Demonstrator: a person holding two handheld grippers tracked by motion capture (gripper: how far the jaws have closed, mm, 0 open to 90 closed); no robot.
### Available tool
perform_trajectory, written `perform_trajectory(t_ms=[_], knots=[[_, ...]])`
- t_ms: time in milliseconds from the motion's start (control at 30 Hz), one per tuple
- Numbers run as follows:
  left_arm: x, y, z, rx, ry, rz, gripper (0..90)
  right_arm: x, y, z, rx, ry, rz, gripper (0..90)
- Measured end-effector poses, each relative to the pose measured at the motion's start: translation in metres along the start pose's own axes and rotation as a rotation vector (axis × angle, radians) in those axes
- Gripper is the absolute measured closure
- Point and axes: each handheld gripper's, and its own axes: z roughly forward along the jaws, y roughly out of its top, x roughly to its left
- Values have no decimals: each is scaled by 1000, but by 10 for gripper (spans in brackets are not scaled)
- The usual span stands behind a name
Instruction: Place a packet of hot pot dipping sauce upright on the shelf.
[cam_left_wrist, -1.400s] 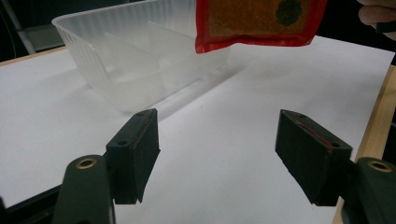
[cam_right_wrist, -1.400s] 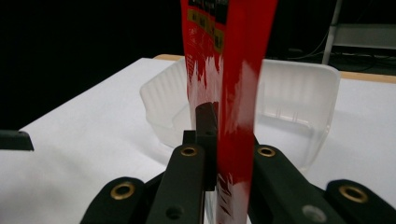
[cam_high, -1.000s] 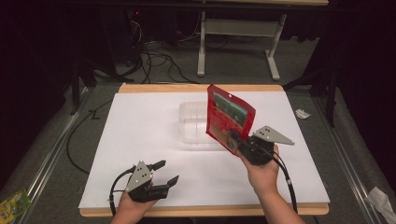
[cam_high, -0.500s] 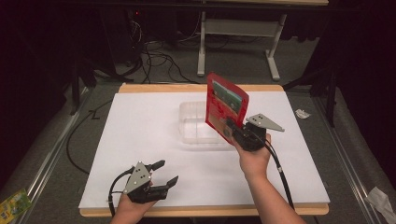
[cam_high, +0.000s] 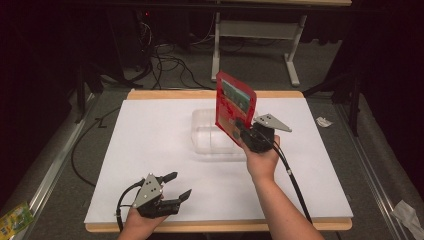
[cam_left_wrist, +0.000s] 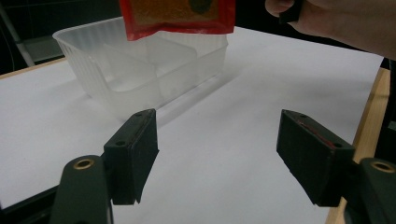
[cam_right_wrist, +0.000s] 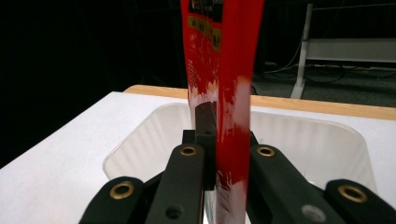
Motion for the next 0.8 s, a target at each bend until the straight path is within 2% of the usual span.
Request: perform_trajectory(t_ms=[367,467,667,800], knots=[[0,1,0,-1,-9,1,297,8,2,18,-5,-33,-9,886],[-1,1,0,-2,-10,3,297,9,1,25,-10,-55,12,886],[-1,1,0,5,-9,6,298,13,1,31,-16,-62,13,886],[0,1,0,5,-11,5,298,12,-1,37,-14,-80,31,886]])
